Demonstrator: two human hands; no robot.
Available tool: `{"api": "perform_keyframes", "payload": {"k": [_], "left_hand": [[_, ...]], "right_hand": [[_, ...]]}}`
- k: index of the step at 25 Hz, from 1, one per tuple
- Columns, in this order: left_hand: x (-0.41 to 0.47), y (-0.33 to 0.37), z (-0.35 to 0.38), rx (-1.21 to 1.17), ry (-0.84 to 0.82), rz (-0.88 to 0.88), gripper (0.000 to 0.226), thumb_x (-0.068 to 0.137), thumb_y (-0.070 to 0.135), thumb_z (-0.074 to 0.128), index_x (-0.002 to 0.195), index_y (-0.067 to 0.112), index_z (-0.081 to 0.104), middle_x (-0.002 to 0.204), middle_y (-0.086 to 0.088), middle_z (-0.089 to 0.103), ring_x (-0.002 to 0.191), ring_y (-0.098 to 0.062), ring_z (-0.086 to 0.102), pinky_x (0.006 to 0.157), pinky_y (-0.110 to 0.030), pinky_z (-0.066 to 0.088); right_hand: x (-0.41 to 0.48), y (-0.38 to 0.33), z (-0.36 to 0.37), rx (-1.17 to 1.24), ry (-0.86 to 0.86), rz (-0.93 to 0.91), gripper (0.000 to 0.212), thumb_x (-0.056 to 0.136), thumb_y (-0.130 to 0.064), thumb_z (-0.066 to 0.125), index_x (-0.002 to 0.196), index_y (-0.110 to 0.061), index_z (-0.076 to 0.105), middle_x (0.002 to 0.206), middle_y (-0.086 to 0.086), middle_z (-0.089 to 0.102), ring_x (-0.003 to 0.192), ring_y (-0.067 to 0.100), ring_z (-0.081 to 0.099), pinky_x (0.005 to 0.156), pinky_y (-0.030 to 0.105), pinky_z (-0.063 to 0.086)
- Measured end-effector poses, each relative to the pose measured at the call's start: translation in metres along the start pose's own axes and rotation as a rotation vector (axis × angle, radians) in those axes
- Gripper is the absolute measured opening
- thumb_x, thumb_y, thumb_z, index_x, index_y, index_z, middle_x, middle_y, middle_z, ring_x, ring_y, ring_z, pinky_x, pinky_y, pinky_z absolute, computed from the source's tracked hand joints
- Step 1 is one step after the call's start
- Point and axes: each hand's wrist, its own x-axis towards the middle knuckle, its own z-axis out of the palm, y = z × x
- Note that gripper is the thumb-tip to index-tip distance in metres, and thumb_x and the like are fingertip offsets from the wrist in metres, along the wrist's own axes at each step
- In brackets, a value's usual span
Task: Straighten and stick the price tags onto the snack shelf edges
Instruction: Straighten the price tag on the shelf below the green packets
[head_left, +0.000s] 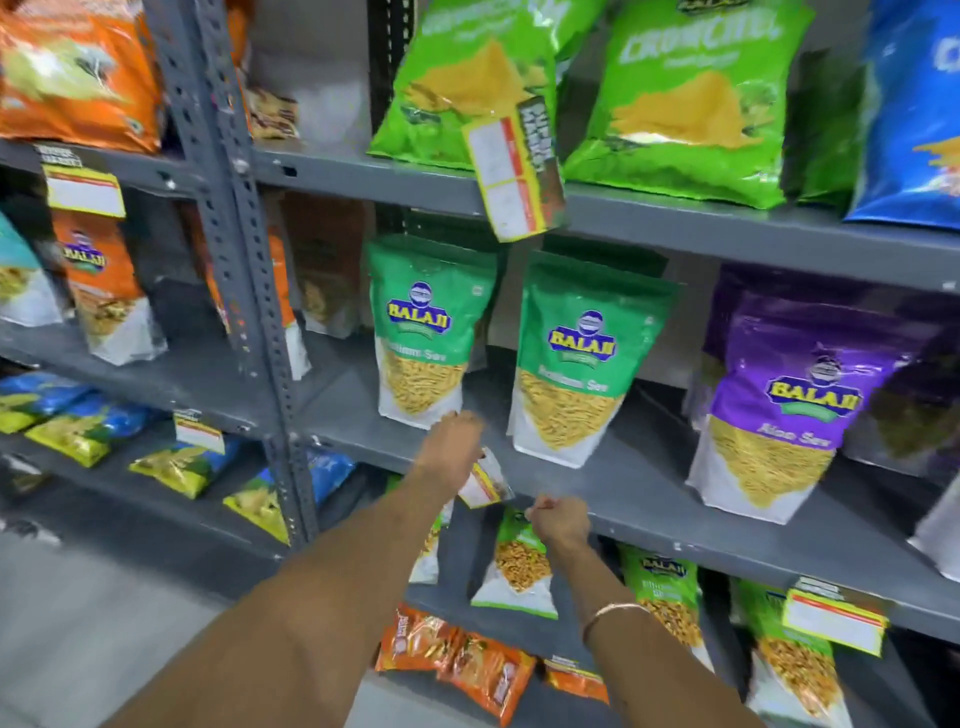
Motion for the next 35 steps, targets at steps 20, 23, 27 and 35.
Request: {"api": "perform_keyframes", "payload": {"k": [20,23,27,35], "left_hand": [[-0.001,-0.06,0.063,-0.673,-0.009,-0.327,0.026,0.08,-0.011,0.048,0.065,0.006,0.06,0.068,-0.021,0.052,0.07,-0.022,0.053,0.08,-0.044,0.057],[0.001,-0.061,0.067,-0.635,0.002,-0.331,0.028,0.08,-0.012,0.045,0.064,0.007,0.057,0.069,-0.026,0.056,0.072,-0.025,0.059,0.081,-0.045,0.058],[0.002,-0.06,0.076,-0.684,0.04,-0.365,0.029,0.082,-0.014,0.048,0.064,0.008,0.055,0.067,-0.015,0.046,0.068,-0.018,0.047,0.081,-0.047,0.058],[0.003,-0.056,0.073,-0.56,0.015,-0.373,0.046,0.081,0.01,0.065,0.044,0.015,0.038,0.053,-0.017,0.027,0.053,-0.026,0.031,0.049,-0.032,0.029]], "right_hand": [[0.013,-0.01,0.057,-0.351,0.128,-0.289,0.015,0.087,-0.002,0.052,0.076,-0.008,0.061,0.106,0.014,0.056,0.087,0.033,0.062,0.068,0.035,0.047],[0.021,-0.011,0.057,-0.351,0.137,-0.294,0.017,0.088,-0.002,0.052,0.079,-0.004,0.065,0.106,0.015,0.056,0.089,0.032,0.061,0.067,0.033,0.044],[0.027,-0.011,0.055,-0.353,0.133,-0.307,0.01,0.086,-0.006,0.059,0.082,-0.002,0.067,0.102,0.014,0.06,0.092,0.032,0.061,0.07,0.032,0.045],[0.03,-0.015,0.057,-0.497,0.166,-0.344,0.028,0.087,-0.009,0.063,0.108,-0.005,0.046,0.107,0.017,0.064,0.103,0.036,0.059,0.077,0.042,0.051]]}}
